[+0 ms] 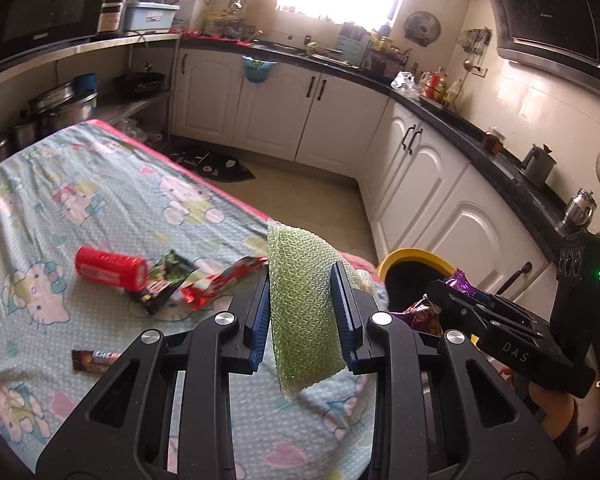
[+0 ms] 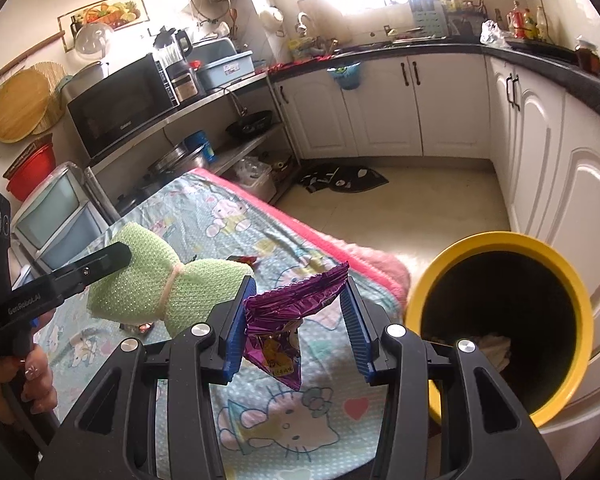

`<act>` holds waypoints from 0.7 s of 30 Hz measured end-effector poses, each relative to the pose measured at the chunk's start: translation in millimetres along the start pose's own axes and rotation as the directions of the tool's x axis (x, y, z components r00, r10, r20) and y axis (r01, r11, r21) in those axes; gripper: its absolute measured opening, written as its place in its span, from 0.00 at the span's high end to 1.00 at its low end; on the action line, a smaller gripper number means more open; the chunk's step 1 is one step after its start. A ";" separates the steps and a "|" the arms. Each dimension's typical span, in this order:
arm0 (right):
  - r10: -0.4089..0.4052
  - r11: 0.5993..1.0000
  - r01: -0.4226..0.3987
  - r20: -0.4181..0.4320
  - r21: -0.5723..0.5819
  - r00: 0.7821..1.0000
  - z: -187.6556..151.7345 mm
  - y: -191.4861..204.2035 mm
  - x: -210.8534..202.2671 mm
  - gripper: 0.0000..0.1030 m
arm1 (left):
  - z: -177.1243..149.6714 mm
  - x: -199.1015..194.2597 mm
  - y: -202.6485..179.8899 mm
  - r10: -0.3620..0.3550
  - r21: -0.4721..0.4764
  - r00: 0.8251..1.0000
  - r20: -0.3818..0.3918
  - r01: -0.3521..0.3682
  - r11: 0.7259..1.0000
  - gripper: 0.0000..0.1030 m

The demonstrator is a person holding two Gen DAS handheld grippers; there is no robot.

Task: Collect trash
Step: 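Carry both items over the yellow bin and open both tools to drop them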

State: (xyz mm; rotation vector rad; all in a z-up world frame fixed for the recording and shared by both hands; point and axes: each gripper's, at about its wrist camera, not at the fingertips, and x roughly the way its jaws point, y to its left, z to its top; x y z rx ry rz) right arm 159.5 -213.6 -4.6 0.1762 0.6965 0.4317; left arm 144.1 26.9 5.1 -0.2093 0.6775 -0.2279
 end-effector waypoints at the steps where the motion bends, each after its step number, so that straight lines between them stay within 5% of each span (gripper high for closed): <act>1: -0.005 1.000 0.005 0.005 0.000 1.000 0.4 -2.1 -3.0 0.60 | 1.0 0.6 -3.6 -0.004 0.005 1.000 0.002 0.004 1.000 0.78; 21: -0.129 0.991 0.123 0.123 0.057 0.984 15.4 -45.1 -56.5 0.60 | 29.8 16.8 -74.6 -0.097 0.115 0.995 0.039 0.092 0.989 0.79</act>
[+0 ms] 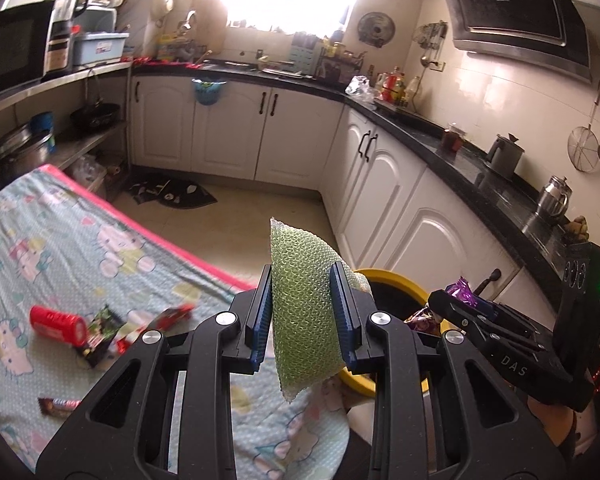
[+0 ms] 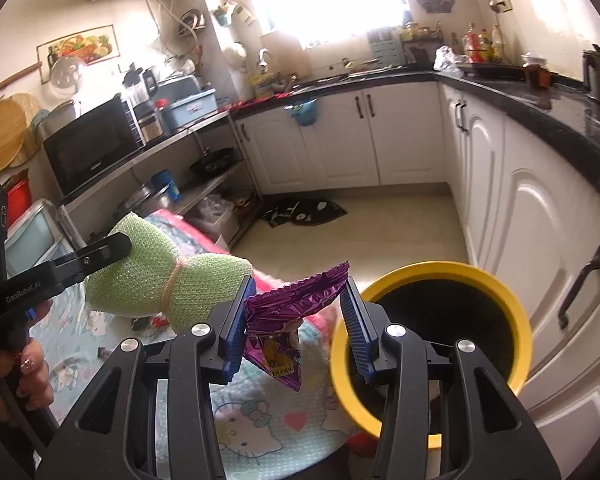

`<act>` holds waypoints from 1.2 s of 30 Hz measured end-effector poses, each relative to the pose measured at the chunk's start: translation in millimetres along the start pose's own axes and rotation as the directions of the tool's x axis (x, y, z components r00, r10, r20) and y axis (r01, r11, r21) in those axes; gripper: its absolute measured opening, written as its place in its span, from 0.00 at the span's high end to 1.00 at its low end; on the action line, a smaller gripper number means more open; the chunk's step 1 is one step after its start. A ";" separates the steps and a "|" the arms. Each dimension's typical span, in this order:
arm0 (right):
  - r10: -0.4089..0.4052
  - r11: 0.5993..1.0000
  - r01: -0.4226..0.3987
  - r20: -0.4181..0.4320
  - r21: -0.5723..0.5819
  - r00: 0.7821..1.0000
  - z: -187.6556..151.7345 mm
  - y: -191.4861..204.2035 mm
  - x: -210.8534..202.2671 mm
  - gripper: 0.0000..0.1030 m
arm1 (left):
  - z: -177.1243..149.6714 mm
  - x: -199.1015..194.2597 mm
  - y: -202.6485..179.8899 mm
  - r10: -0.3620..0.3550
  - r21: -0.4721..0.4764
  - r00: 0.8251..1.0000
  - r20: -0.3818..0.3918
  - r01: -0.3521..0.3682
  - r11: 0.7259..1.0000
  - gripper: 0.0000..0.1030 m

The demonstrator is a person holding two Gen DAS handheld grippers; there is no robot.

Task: Collect trash
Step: 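Carry both items over the yellow bin and open both tools to drop them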

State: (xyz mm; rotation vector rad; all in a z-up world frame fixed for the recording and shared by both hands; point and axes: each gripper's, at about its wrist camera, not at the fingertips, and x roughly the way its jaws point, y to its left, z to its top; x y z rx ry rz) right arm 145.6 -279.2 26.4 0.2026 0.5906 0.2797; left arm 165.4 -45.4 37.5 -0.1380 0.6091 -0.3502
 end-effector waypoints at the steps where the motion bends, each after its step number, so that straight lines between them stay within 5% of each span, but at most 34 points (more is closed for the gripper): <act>1: -0.008 1.000 0.008 0.006 0.002 1.000 1.3 -2.7 -1.7 0.60 | 1.8 1.5 -3.7 -0.005 0.006 1.000 0.002 0.005 1.000 0.79; 20: -0.166 0.984 0.161 0.059 0.074 0.984 1.3 -60.2 -21.2 0.60 | 20.0 45.5 -63.8 -0.066 0.088 0.998 0.010 0.065 0.994 0.79; 36: -0.276 0.953 0.277 -0.023 0.120 0.961 -25.9 -106.1 9.9 0.60 | 2.0 105.8 -85.2 -0.045 0.114 0.998 -0.044 0.050 0.992 0.79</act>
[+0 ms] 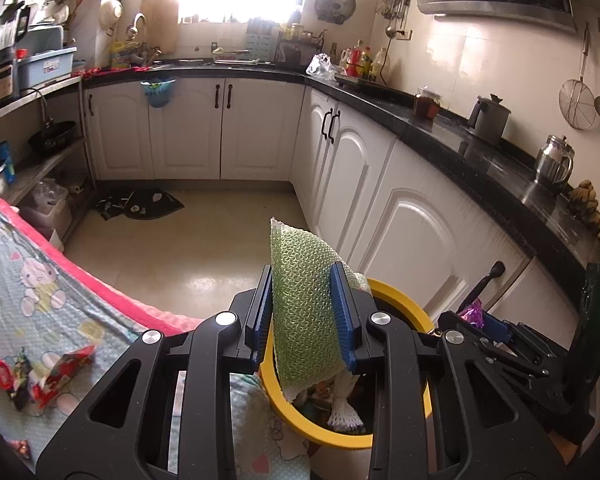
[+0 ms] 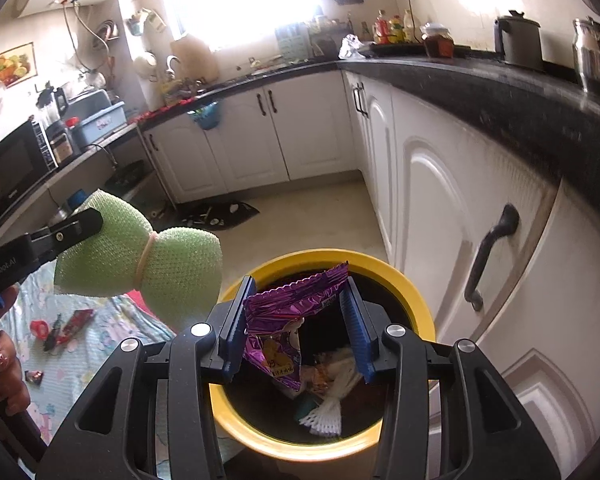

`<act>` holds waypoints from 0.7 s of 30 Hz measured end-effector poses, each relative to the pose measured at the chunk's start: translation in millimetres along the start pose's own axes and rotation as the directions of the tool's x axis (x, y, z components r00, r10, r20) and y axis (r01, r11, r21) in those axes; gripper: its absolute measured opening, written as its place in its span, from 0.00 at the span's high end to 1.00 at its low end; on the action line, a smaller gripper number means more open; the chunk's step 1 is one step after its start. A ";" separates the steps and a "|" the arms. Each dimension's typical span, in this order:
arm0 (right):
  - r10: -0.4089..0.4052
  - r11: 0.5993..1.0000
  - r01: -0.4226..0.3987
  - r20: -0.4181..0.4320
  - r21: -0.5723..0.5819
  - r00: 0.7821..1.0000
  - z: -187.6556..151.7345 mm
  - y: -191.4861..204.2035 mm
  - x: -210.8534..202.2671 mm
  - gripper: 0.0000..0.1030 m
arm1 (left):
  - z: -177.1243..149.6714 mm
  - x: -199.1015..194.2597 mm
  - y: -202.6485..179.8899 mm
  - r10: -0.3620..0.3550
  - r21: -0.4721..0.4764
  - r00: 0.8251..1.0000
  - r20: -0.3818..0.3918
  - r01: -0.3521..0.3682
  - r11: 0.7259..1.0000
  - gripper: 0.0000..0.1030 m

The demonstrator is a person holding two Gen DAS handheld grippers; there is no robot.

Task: Collect trash
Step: 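Carry both items over the yellow bin and open both tools to drop them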

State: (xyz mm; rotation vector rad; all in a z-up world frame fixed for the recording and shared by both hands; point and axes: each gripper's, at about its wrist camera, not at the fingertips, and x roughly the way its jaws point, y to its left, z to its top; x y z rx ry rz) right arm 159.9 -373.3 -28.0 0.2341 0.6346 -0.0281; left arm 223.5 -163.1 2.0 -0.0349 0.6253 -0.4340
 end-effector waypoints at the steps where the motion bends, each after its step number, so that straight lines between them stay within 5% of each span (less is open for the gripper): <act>1: -0.009 1.000 0.009 -0.009 -0.001 1.000 -2.4 -1.4 3.2 0.60 | -0.9 3.3 -1.3 0.000 0.003 1.000 -0.003 0.000 1.000 0.79; 21: -0.077 0.997 0.078 -0.122 0.005 0.990 -33.0 -16.5 53.6 0.58 | -27.9 58.8 -7.2 -0.012 0.001 0.994 -0.109 0.012 1.000 0.78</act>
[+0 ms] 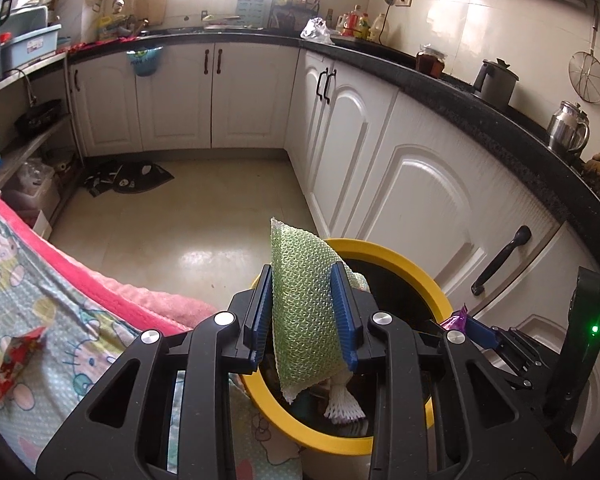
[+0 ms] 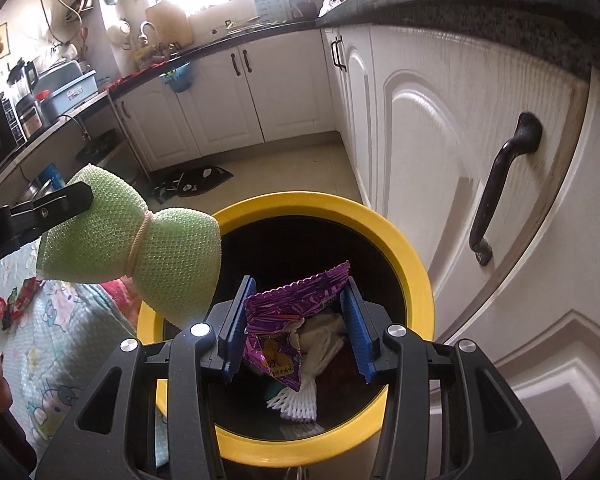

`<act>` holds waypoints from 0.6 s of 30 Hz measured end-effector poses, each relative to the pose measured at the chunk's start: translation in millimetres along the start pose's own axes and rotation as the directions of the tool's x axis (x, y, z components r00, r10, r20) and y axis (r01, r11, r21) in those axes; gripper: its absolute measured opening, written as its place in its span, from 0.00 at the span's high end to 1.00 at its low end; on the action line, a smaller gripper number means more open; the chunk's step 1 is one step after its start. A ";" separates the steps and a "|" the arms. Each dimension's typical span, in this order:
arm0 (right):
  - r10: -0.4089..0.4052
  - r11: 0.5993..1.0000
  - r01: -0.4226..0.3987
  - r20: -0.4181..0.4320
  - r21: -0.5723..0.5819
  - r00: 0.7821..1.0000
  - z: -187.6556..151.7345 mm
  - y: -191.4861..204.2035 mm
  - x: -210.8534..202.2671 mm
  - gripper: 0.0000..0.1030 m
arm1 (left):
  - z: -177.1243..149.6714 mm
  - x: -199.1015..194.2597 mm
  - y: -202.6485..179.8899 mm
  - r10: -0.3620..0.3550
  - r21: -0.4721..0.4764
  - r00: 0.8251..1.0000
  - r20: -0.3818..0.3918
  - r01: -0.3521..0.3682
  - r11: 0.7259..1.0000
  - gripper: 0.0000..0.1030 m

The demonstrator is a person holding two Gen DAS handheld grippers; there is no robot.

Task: Collect trash
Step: 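Carry both items over the yellow bin and open both tools to drop them, then move both open tools back over the red can and candy bars on the bed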

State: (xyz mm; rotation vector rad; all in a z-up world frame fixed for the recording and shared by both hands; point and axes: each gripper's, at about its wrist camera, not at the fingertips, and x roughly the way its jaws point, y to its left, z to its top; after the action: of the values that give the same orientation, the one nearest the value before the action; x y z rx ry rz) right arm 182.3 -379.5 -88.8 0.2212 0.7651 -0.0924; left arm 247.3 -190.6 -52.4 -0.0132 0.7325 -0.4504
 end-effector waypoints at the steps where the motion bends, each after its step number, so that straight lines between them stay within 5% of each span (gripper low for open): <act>1: -0.002 1.000 0.002 -0.003 0.003 1.000 -0.2 0.0 1.4 0.57 | -0.2 0.9 0.5 0.000 -0.002 1.000 -0.002 0.000 1.000 0.78; 3: -0.004 1.000 0.004 -0.010 0.009 1.000 0.0 -0.9 4.5 0.53 | -1.6 3.6 1.9 -0.001 -0.011 1.000 -0.008 0.001 1.000 0.77; 5: -0.005 1.000 0.005 -0.020 0.016 1.000 1.6 -1.7 7.2 0.47 | -2.2 4.6 3.8 0.006 -0.018 1.000 -0.009 -0.006 1.000 0.61; 12: -0.004 0.999 0.004 -0.011 0.032 1.000 3.6 -1.9 4.2 0.31 | -3.7 -7.5 17.8 0.027 -0.054 1.000 0.001 -0.027 0.998 0.43; 14: 0.000 1.000 0.000 -0.002 0.030 1.000 4.0 0.7 0.6 0.27 | -3.6 -14.5 22.7 0.035 -0.066 0.999 0.013 -0.034 0.997 0.26; 18: 0.012 0.999 -0.013 0.022 0.034 1.000 5.5 4.3 -9.5 0.20 | -4.1 -34.4 33.5 0.048 -0.100 0.998 0.042 -0.043 0.994 0.10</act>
State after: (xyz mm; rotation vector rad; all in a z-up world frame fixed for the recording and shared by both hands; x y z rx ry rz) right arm 179.8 -376.6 -77.6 0.2567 0.7406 -0.0961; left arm 235.4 -145.9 -38.9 -0.0994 0.7093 -0.3687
